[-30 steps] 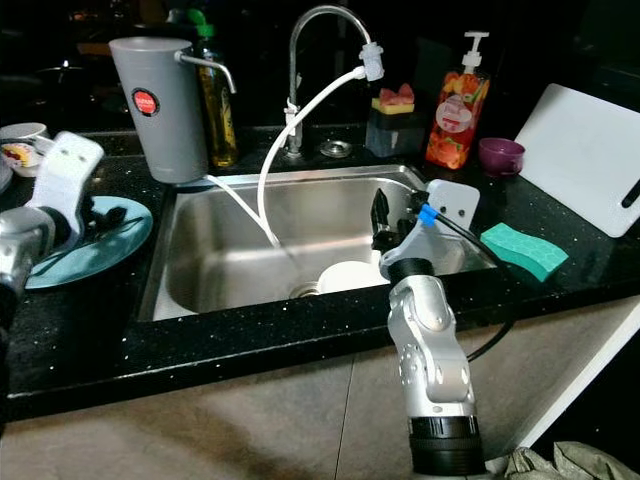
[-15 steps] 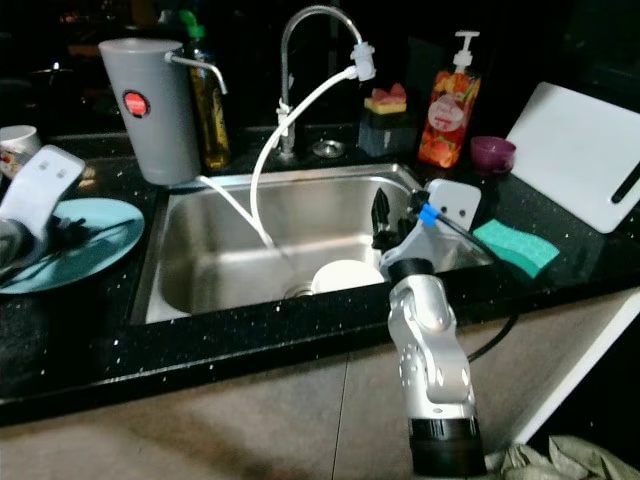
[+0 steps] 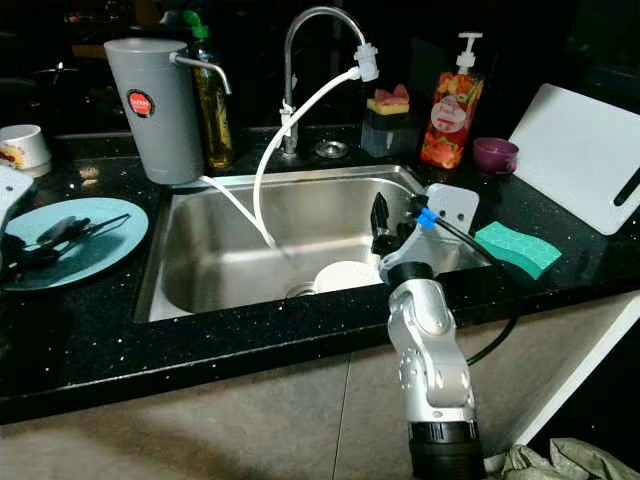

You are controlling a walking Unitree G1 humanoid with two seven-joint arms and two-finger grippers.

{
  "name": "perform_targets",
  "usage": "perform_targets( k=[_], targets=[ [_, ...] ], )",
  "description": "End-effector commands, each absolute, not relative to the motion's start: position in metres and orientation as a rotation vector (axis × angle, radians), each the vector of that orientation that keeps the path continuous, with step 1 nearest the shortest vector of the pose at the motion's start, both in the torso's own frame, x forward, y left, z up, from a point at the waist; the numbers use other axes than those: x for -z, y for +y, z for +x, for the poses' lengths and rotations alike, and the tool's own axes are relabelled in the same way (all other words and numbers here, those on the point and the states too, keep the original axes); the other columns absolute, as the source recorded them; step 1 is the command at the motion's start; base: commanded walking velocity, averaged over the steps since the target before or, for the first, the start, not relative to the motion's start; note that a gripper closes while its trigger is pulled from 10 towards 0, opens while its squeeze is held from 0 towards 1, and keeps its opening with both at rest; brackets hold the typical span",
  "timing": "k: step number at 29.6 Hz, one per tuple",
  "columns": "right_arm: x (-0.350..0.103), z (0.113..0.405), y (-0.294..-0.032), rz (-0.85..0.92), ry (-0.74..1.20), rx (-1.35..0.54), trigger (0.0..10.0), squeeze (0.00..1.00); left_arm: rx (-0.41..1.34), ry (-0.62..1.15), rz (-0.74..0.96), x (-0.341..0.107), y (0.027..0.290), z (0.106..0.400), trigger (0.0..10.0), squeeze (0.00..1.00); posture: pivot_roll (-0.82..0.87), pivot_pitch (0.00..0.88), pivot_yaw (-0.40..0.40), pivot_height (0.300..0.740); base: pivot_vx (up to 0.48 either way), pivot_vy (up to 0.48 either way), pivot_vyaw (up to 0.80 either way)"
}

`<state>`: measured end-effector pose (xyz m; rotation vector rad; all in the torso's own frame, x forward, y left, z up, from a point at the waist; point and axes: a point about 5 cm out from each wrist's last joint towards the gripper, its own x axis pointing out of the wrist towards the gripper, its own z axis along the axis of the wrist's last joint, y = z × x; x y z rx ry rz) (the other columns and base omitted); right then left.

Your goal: Kitchen organization

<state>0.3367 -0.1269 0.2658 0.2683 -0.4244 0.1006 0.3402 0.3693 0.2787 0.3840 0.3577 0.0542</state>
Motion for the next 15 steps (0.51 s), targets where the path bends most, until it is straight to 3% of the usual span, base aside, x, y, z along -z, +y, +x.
perform_targets(
  k=[1, 2, 3, 15],
  targets=[
    [-0.267, 0.338, -0.124, 0.272, -0.419, -0.114, 10.0, 0.0, -0.036, 0.37, 0.351, -0.275, 0.366, 0.342, 0.9, 0.0, 0.19, 0.124, -0.054, 0.74, 0.0, 0.0, 0.0],
    [-0.267, 0.338, -0.124, 0.272, -0.419, -0.114, 10.0, 0.0, -0.036, 0.37, 0.351, -0.275, 0.366, 0.342, 0.9, 0.0, 0.19, 0.124, -0.054, 0.74, 0.0, 0.0, 0.0],
    [-0.266, 0.337, -0.125, 0.269, -0.418, -0.111, 10.0, 0.0, -0.019, 0.379, 0.347, -0.27, 0.362, 0.344, 0.0, 0.0, 0.19, 0.122, -0.052, 0.74, 0.0, 0.0, 0.0],
    [-0.266, 0.336, -0.129, 0.261, -0.423, -0.098, 10.0, 0.0, -0.041, 0.35, 0.333, -0.269, 0.355, 0.352, 0.0, 0.0, 0.17, 0.113, -0.048, 0.74, 0.0, 0.0, 0.0]
  ],
)
